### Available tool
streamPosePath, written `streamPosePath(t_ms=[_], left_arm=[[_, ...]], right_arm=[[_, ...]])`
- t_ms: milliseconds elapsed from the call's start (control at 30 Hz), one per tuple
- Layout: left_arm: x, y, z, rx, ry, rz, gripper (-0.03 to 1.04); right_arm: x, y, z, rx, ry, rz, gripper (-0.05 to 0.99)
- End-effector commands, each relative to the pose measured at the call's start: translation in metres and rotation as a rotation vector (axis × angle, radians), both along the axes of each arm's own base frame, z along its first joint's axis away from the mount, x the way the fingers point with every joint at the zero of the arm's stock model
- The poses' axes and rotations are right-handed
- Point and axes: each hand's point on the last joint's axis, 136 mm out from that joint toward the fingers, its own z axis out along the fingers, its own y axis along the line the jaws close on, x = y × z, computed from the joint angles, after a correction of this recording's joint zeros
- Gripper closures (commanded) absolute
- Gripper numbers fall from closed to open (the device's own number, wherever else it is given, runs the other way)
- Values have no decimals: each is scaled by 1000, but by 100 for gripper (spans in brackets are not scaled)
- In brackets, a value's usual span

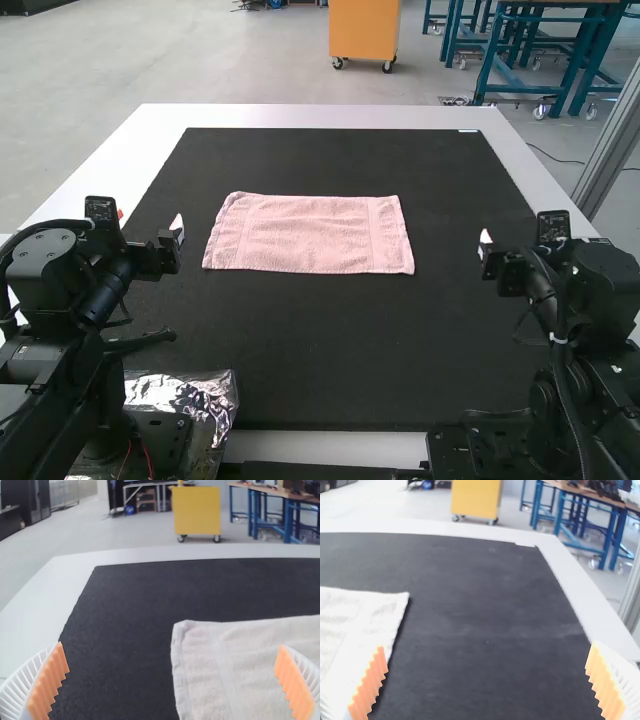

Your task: Fold the towel.

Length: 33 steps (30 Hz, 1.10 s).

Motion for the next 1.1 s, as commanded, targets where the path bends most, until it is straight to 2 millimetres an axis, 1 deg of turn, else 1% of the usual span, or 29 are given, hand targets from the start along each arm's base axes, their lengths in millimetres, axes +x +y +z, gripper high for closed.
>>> streamPosePath(t_ms=[0,33,67,133,167,200,267,333,367,433,467,500,567,667,733,800,833,933,1000,1033,1067], left_arm=[[0,-1,0,-4,-7,-1,4],[0,-1,2,15,-14,-1,4],[0,-1,5,70,-26,-1,4],[0,0,6,290,-33,6,4],[0,0,7,354,-36,7,4],[0,1,9,360,-42,10,4],[0,0,13,362,-59,11,4],[-1,0,27,367,-115,22,6],[-2,3,32,379,-132,41,6],[-3,6,38,451,-151,69,6],[-3,7,39,502,-157,76,6],[-4,7,43,511,-170,80,6],[-7,10,58,480,-229,114,5],[-18,14,92,471,-347,167,5],[-24,13,113,467,-382,173,5],[-27,15,130,425,-385,177,5],[-26,16,137,400,-381,177,5],[-12,18,149,293,-319,159,5],[5,18,147,220,-228,134,5],[15,19,141,185,-174,126,5],[26,19,135,143,-115,118,5]], right_arm=[[0,3,0,-72,-11,27,2],[0,3,3,-139,-23,29,2],[0,2,4,-220,-29,33,2],[0,3,6,-371,-47,42,2],[0,4,6,-443,-50,50,2],[0,3,7,-497,-54,49,2],[1,2,16,-496,-88,31,2],[0,0,30,-490,-141,8,2],[0,-1,37,-483,-168,-2,3],[-1,-5,45,-478,-196,-35,3],[-2,-10,52,-473,-217,-70,3],[-3,-14,61,-466,-246,-98,3],[-8,-20,81,-452,-311,-143,3],[-16,-24,113,-397,-372,-166,3],[-16,-24,133,-347,-381,-165,3],[-10,-26,150,-268,-361,-165,3],[-3,-27,158,-226,-340,-166,3],[25,-25,172,-98,-243,-155,3],[49,-21,170,-15,-146,-139,3],[61,-15,165,20,-93,-117,2],[74,-10,156,39,-31,-96,2]])
